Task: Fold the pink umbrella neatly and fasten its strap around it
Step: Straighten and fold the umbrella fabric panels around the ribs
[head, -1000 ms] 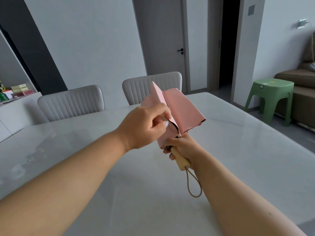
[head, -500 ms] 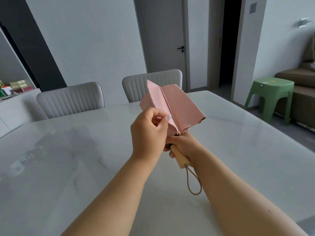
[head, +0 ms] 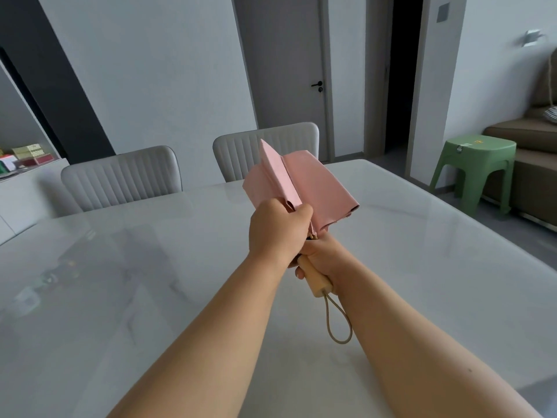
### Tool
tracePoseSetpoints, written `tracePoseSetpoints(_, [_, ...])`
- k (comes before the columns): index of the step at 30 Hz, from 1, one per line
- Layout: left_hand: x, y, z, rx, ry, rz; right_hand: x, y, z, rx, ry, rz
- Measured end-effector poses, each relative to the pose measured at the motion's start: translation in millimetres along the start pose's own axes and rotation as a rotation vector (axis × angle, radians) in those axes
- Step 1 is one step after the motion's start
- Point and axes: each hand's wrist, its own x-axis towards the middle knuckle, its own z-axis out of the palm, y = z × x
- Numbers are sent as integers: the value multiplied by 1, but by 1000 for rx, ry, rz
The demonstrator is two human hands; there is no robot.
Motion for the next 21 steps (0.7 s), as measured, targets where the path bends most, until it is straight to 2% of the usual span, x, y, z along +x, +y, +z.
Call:
tracePoseSetpoints(4, [3,-7,-5,-199,-15,-37,4,-2,-5,10,18,1])
tracePoseSetpoints(11, [21,-3,-17,-318,29,-45,2,-1,-2,21,33,-8])
tracePoseSetpoints(14, [41,5,-35,-279,-100,-8,2,-2,-2,29,25,3])
tracePoseSetpoints(17, [48,10,-43,-282,-246,-71,1,-2,-2,54,16,13])
tracePoseSetpoints(21, [49,-8,-45,-373,-269,-158,1,-4,-3,130,17,19])
